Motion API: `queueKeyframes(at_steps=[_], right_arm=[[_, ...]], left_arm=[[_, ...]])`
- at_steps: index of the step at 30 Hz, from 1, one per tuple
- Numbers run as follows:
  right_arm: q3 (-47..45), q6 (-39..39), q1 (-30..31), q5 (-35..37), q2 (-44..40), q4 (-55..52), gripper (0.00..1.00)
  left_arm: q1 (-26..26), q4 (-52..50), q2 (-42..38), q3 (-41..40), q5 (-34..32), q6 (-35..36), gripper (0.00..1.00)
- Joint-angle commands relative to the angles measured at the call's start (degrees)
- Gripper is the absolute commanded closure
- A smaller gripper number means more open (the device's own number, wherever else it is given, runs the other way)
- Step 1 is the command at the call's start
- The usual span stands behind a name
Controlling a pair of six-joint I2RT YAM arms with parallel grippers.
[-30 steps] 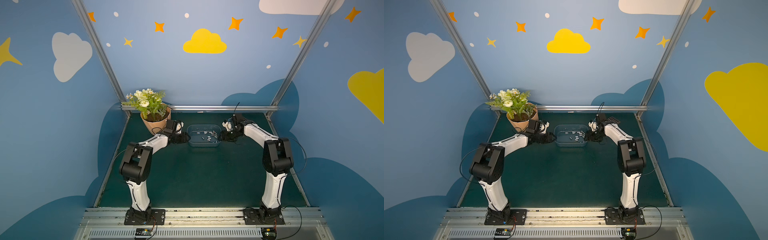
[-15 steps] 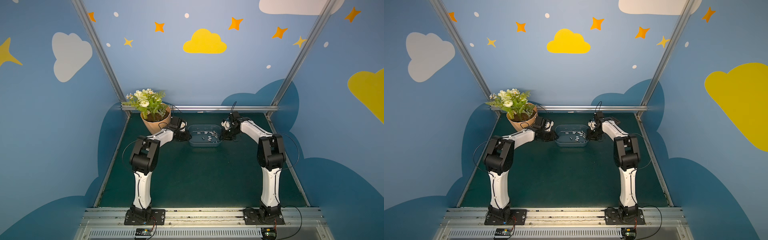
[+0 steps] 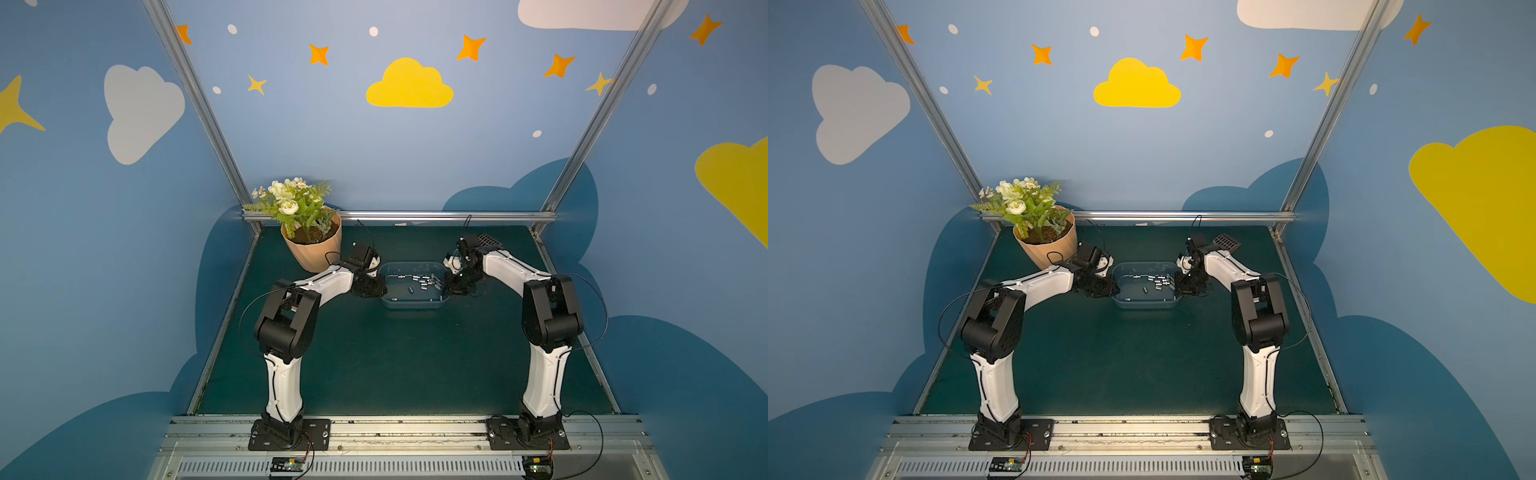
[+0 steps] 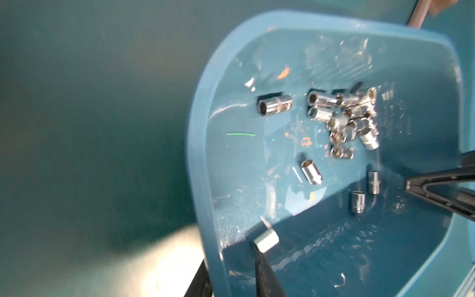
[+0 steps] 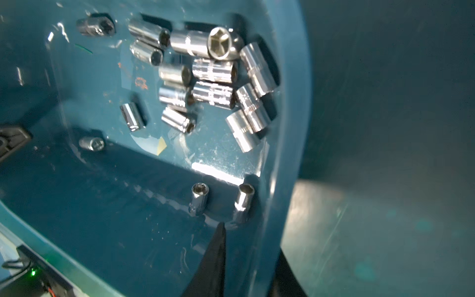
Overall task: Take out the socket from the storage box
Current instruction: Move the storage box to the center of the board.
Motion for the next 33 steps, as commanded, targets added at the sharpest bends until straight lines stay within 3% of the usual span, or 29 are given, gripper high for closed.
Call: queueKeyframes(at_steps=[1,12,22,27,33], right_arm=[[-3.95,0.31,2.38,-1.05,-4.68,-3.29,0.77],[-19.05,6.10,10.89,-2.15,-15.78,-2.10,0.78],[-26.99,10.95,16.43,-2.76,-19.61,-1.23,0.77],[-26.63,11.41,16.79,-1.93,-21.93,-3.41,0.71],[-23.66,10.14,16.62,1.11,-25.09,-9.29,0.54]], left_arm=[[-2.29,-3.58,-4.15,-3.09,-1.51,-1.52,0.70],[-10.09,-4.24,-19.18,-19.49,-6.11,-11.54,0.68],[-13.49,-7.92,-27.20,-26.67,-8.54,-16.17,0.65],[-13.58,-9.41,-29.74,-25.94,-8.82,-16.12,0.61],[-13.58,-12.84,-34.02,-24.02,-11.08,-15.32,0.56]])
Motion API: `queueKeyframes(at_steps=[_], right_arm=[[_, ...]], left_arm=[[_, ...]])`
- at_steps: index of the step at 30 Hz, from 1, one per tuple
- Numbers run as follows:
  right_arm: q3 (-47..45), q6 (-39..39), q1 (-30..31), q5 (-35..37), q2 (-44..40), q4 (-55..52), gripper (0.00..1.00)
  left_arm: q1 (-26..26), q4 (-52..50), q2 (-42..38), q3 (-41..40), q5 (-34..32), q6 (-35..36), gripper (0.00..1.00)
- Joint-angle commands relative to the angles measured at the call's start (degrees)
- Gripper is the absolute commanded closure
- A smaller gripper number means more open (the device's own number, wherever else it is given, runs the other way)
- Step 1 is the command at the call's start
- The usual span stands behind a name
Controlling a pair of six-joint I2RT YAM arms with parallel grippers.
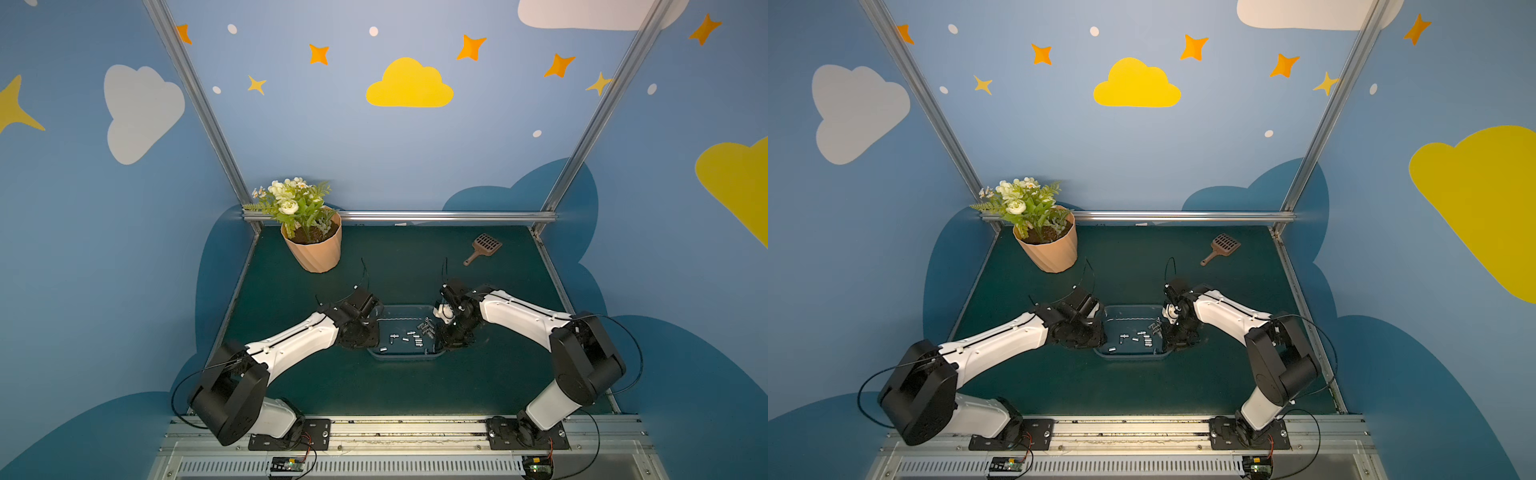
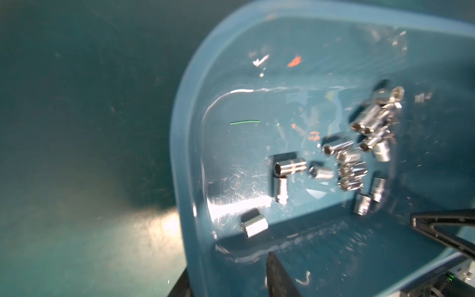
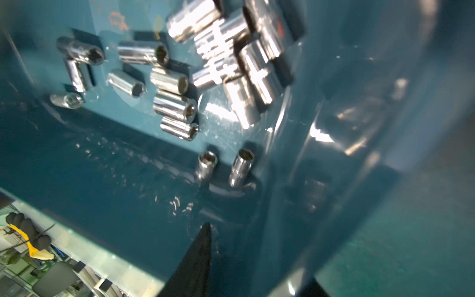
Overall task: Take out the socket from the storage box
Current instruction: Move the storage box to the center of the board.
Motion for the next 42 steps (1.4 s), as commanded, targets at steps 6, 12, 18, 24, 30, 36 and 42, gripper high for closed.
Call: queueKeyframes(at_steps=[6,12,18,24,30,36,42], right_arm=[[7.49,-4.15,-1.74,7.63,-5.50,-12.82,0.46],[13.72,-7.27,-2.31,9.87,-6.46,-14.45,0.46],[20.79,-9.00,-0.02,9.38,1.39,-11.89,0.50],[26.72,-11.41,3.55,11.62,11.19,-9.94,0.52],[27.52,-13.33,6.06,14.12,16.68,-7.33,0.53],[28.71,-13.73,6.60,15.43,21.35,-6.03,0.53],[28.57,-14.52,6.66,14.89,24.03,-4.50,0.59]], left_arm=[[0.01,-4.16,-6.34,4.85,-3.82,1.98,0.52],[1.78,-3.21,-8.41,6.10,-6.62,4.33,0.49],[6.24,1.32,-6.62,5.90,-4.87,5.12,0.49],[11.68,4.06,-2.14,8.30,-1.50,6.94,0.49],[14.59,5.09,0.89,9.73,1.33,8.66,0.49],[15.92,7.35,2.05,8.34,3.49,7.31,0.49],[16.04,7.61,3.33,7.85,5.40,6.56,0.49]])
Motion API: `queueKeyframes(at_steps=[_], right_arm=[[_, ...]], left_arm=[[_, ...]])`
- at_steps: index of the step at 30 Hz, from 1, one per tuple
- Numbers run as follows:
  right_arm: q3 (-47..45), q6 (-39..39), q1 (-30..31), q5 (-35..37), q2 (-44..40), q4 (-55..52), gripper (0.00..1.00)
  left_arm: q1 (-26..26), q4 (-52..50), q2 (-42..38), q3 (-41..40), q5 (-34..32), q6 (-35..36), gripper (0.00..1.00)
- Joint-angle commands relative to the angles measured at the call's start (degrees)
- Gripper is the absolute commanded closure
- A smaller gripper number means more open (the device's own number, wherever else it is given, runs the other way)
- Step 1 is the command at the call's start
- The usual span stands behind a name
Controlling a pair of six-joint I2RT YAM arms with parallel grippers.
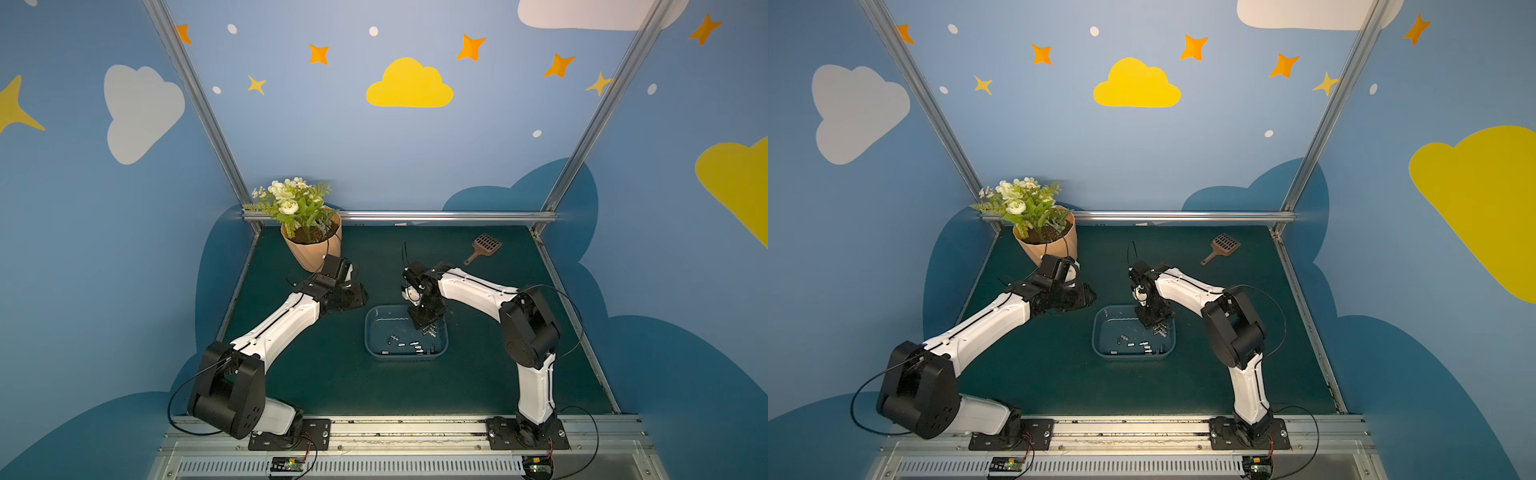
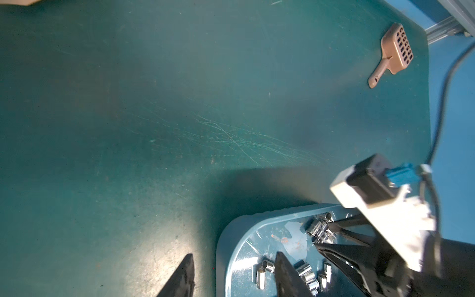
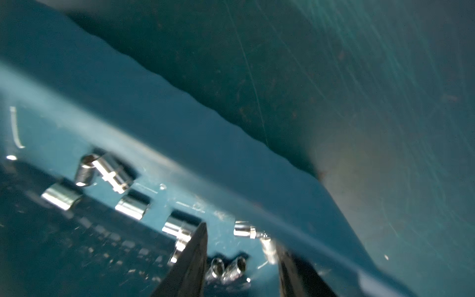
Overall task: Take out the socket from the storage box
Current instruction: Move the storage box to the center of the board, then pick up the socket head from the storage box.
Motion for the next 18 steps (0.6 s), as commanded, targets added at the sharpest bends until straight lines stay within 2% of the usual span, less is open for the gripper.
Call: queueKeyframes(at_steps=[1,10,18], right_arm=[[0.89,-0.76,0.11,0.38,1.49,1.24,0.60],[0.58,-0.84,0.10,0.98,3.82,2.71,0.63],[-1.16,-0.33,0.10,0.89,3.68,3.55,0.72]], left_arm=[[0.22,0.38,1.17,-0.63,2.16,-0.46,0.49],[0.28,0.43,2.08,-0.37,3.36,-0.67,0.49],[0.24,0.11,2.08,-0.72,3.80,-1.03,0.49]])
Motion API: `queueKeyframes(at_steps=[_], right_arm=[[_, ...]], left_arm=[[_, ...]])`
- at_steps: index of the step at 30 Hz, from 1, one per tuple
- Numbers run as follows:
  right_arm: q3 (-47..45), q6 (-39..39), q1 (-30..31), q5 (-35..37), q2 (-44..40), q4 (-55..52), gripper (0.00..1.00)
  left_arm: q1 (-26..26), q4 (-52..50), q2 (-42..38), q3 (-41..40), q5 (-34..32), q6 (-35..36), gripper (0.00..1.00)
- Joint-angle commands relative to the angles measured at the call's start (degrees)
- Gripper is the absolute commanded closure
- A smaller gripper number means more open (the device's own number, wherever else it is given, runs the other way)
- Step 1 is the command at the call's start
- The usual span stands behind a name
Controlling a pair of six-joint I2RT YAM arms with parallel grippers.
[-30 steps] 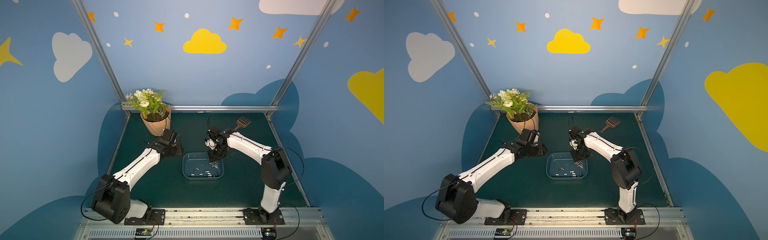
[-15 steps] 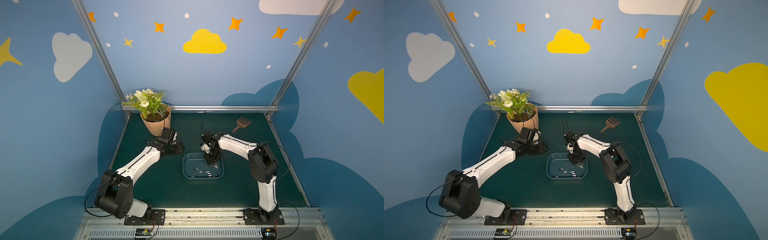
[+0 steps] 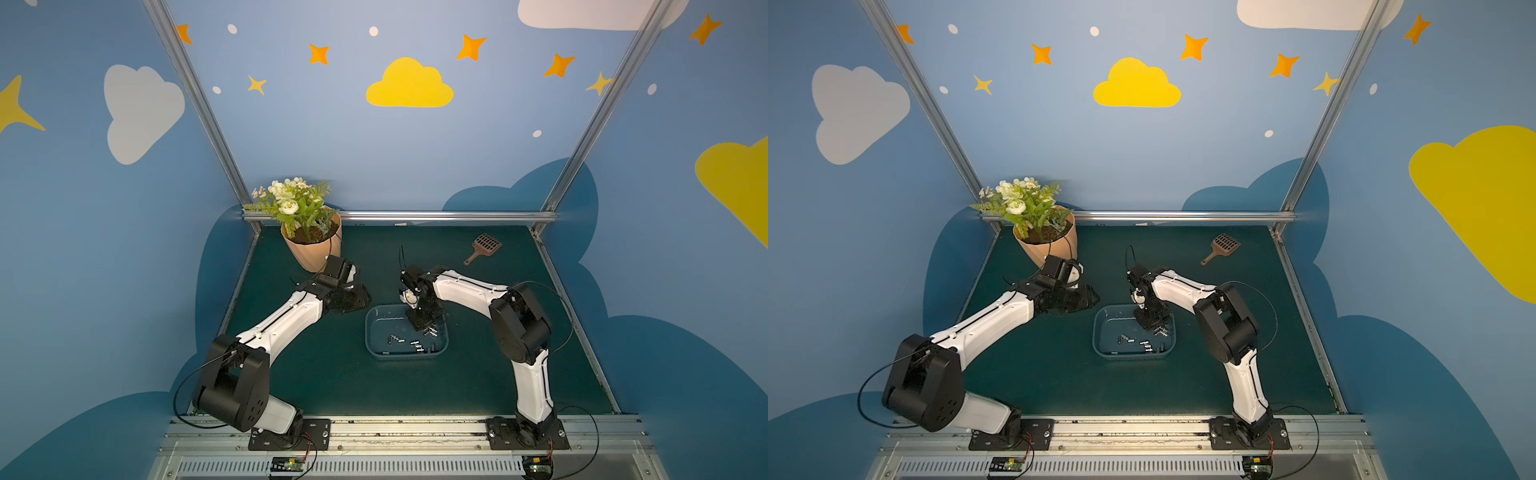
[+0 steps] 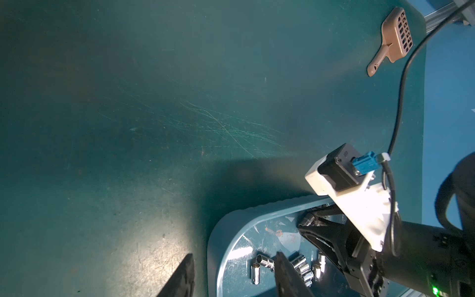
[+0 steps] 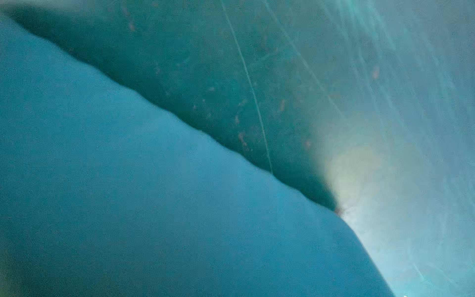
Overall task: Take out the socket from the storage box
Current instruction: Pick up the socket head from the storage box.
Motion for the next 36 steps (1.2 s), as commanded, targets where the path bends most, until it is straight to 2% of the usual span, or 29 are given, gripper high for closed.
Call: queueKeyframes(at_steps=[1,8,18,23,29,36], right_arm=[[-1.28,0.08,-0.01,0.78,0.42,1.43,0.73],[-1.37,0.42,-0.02,0.52,-3.81,1.12,0.76],[-1.26,0.94,-1.58,-0.01,-15.09,0.06,0.77],[-1.24,0.19,-5.81,1.89,-19.27,-1.78,0.77],[-4.39,-0.21,-13.96,2.83,-21.66,-2.51,0.78],[-9.74,-0.62,-20.09,2.14,-16.97,0.02,0.79]], left_arm=[[0.19,-0.37,0.12,-0.65,1.07,-0.35,0.49],[0.20,-0.41,-0.75,-1.17,1.60,-0.89,0.49],[0.01,-0.10,-3.86,-2.49,1.77,-1.37,0.49],[-0.27,-0.10,-5.44,-3.10,2.17,-1.43,0.49],[-1.28,0.17,-6.82,-3.80,1.65,-2.35,0.49],[-2.46,0.52,-6.95,-3.29,1.38,-2.71,0.49]])
